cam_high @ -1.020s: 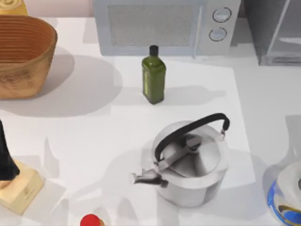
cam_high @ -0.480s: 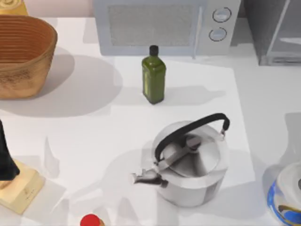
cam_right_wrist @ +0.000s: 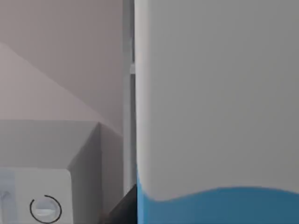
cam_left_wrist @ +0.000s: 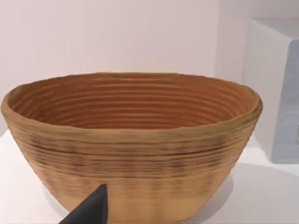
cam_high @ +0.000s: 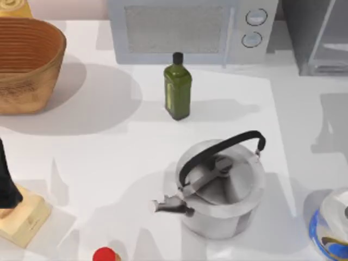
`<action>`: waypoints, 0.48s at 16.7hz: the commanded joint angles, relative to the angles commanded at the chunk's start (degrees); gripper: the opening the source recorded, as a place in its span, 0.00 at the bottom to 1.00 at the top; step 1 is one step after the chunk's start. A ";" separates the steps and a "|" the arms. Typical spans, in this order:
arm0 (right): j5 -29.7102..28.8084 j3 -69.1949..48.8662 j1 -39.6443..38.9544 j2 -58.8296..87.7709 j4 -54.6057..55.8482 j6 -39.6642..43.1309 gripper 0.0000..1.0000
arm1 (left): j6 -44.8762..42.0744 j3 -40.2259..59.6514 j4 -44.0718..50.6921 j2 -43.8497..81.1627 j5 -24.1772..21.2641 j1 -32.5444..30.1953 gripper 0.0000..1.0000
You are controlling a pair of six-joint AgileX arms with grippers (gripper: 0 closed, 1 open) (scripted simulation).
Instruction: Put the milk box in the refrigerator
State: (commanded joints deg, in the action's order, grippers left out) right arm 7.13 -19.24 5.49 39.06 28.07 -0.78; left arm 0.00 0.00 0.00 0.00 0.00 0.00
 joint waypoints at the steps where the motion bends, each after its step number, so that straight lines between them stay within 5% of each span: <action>1: 0.85 -2.64 0.75 6.62 3.61 -0.02 0.00 | 0.00 0.00 0.00 0.00 0.00 0.00 1.00; 8: 5.46 -20.81 5.85 54.51 25.73 0.04 0.00 | 0.00 0.00 0.00 0.00 0.00 0.00 1.00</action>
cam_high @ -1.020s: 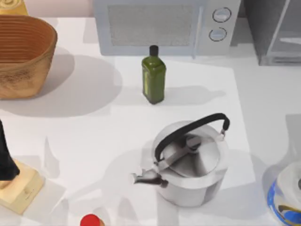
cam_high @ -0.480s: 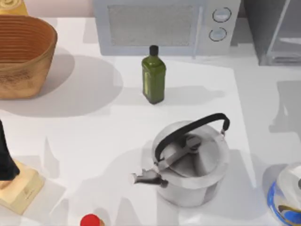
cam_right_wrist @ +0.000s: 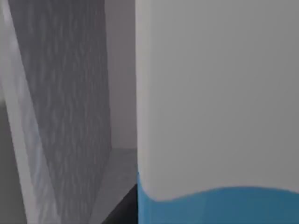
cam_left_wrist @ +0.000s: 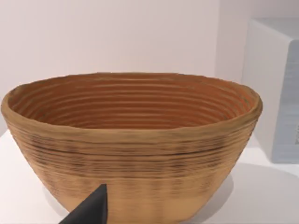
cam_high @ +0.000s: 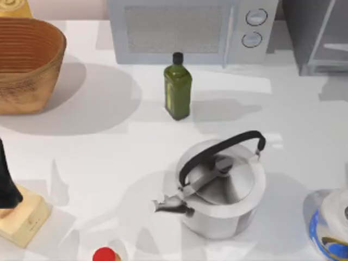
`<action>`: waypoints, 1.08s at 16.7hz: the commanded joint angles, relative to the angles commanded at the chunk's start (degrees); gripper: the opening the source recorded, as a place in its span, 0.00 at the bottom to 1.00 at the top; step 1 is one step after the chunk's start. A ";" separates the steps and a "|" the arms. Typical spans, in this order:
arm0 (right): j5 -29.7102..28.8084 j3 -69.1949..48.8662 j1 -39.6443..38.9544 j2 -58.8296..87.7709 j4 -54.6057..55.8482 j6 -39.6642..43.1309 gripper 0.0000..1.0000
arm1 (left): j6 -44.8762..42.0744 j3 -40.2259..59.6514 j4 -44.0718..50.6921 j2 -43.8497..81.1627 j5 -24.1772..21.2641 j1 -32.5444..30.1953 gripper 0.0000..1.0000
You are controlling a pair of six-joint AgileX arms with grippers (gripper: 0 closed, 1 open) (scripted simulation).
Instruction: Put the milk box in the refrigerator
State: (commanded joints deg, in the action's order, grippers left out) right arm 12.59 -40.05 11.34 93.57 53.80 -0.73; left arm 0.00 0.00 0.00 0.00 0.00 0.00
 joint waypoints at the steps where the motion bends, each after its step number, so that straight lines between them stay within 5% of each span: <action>1: 0.42 -2.29 0.65 5.65 2.39 0.01 0.00 | 0.00 0.00 0.00 0.00 0.00 0.00 1.00; 8: 1.96 -14.30 4.16 29.03 13.62 -0.10 0.00 | 0.00 0.00 0.00 0.00 0.00 0.00 1.00; 18: 1.95 -17.83 4.10 31.34 13.70 -0.25 0.00 | 0.00 0.00 0.00 0.00 0.00 0.00 1.00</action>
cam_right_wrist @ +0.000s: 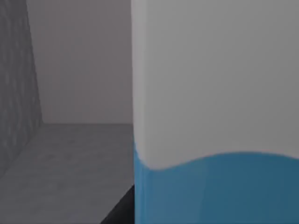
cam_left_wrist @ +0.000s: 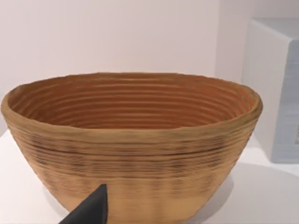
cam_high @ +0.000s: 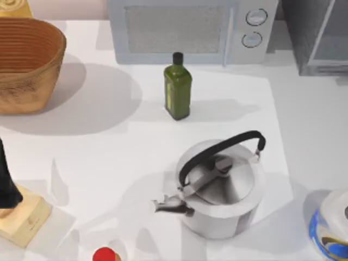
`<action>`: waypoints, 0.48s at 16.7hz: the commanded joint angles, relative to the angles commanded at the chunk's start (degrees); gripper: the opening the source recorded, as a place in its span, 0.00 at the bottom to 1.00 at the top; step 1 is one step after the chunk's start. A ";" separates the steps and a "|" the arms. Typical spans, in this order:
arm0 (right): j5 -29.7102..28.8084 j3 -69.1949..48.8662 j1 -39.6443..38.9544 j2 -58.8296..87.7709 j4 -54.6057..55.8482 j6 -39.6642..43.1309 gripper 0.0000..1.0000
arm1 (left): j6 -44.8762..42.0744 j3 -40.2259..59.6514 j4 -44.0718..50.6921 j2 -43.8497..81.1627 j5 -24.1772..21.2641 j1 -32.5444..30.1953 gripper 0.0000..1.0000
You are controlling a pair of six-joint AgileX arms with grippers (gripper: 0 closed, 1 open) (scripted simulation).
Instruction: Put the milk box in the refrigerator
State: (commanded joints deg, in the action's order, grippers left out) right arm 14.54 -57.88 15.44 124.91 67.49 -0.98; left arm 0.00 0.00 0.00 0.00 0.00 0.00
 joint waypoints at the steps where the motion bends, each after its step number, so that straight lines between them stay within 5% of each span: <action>1: -0.15 -1.74 -0.16 0.72 -1.00 0.02 0.00 | 0.00 0.00 0.00 0.00 0.00 0.00 1.00; 8: -1.91 -20.98 -1.88 8.75 -12.16 0.13 0.00 | 0.00 0.00 0.00 0.00 0.00 0.00 1.00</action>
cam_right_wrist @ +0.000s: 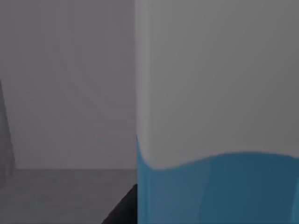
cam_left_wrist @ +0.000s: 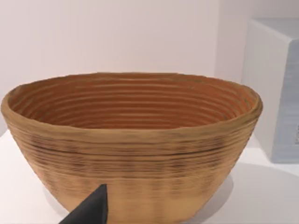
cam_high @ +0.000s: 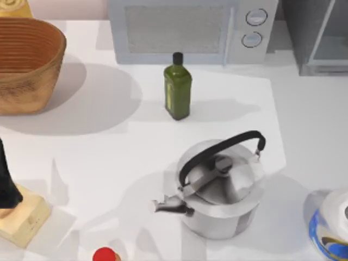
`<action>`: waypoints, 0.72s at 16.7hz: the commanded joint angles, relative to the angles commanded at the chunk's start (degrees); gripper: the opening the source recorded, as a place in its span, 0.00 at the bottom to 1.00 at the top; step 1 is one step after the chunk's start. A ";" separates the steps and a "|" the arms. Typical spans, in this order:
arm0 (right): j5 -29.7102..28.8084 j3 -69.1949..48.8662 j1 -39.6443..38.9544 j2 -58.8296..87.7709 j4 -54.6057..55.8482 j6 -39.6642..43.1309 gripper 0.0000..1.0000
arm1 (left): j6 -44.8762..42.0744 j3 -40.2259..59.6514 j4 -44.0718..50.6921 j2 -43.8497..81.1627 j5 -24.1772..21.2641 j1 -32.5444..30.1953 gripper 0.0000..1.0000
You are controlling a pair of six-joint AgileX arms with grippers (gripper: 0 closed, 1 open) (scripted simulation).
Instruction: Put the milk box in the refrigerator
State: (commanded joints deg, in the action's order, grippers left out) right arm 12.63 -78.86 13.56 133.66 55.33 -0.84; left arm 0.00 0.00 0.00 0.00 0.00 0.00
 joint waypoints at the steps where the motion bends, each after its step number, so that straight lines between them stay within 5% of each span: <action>1: -0.27 -2.85 -0.25 1.21 -1.67 0.01 0.00 | 0.00 0.00 0.00 0.00 0.00 0.00 1.00; 11: -1.32 -13.41 -1.16 5.71 -7.89 0.03 0.00 | 0.00 0.00 0.00 0.00 0.00 0.00 1.00; 12: -1.32 -13.41 -1.16 5.71 -7.89 0.03 0.08 | 0.00 0.00 0.00 0.00 0.00 0.00 1.00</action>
State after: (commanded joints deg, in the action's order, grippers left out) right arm 11.31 -92.27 12.40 139.36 47.44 -0.81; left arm 0.00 0.00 0.00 0.00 0.00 0.00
